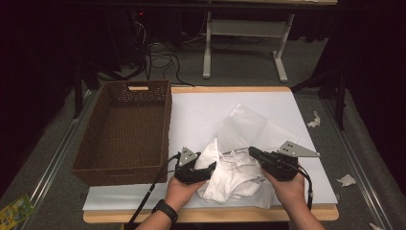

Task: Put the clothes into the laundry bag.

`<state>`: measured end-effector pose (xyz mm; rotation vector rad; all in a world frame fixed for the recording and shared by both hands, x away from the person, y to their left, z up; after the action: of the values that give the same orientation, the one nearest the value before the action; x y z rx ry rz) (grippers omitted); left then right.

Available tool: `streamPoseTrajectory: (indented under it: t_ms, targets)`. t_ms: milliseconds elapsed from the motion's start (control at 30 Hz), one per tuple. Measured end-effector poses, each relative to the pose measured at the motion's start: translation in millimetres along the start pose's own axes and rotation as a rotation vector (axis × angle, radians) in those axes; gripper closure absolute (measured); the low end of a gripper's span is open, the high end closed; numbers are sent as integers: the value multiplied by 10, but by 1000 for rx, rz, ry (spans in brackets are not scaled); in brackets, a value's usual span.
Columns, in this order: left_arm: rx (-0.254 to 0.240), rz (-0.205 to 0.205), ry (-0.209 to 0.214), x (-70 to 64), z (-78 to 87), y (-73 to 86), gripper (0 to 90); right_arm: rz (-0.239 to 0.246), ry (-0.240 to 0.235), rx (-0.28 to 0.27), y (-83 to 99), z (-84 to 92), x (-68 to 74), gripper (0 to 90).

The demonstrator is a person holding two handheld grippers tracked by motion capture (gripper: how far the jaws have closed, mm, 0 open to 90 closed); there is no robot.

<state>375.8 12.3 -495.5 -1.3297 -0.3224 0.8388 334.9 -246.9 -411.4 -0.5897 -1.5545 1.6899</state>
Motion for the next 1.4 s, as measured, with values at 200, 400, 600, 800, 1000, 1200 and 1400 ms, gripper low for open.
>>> streamPoseTrajectory:
  t_ms: [200,400,600,800,1000,1200,1400]
  targets:
    - [13,0,62,-13,-7,6,675,3,-1,4,9,-27,22,898]
    - [-41,-58,58,-76,49,6,883,1,0,11,23,-28,27,898]
    - [-148,-95,48,-155,146,-95,890,0,2,5,23,-21,12,899]
    - [-258,-108,31,-165,332,-365,891,-11,1,-3,12,-32,8,899]
    - [-252,-174,134,-454,364,-457,890,-15,6,-12,-37,-100,29,899]
    - [-156,-219,225,-761,104,-277,890,-19,6,-20,-65,-115,51,899]
    - [-61,-216,220,-876,-227,-195,887,-30,-11,-39,-106,-80,75,899]
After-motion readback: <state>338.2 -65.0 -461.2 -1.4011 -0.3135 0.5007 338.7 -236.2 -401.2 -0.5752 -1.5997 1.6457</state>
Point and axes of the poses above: each handheld gripper's, and its own axes: z roughly backward along the jaws, y roughly out of its underside, x roughly to its left, the point moved 3 cm from there along -z, roughly forward along the jaws, and after that the axes turned 12 degrees about -x, right-handed, at the moved point
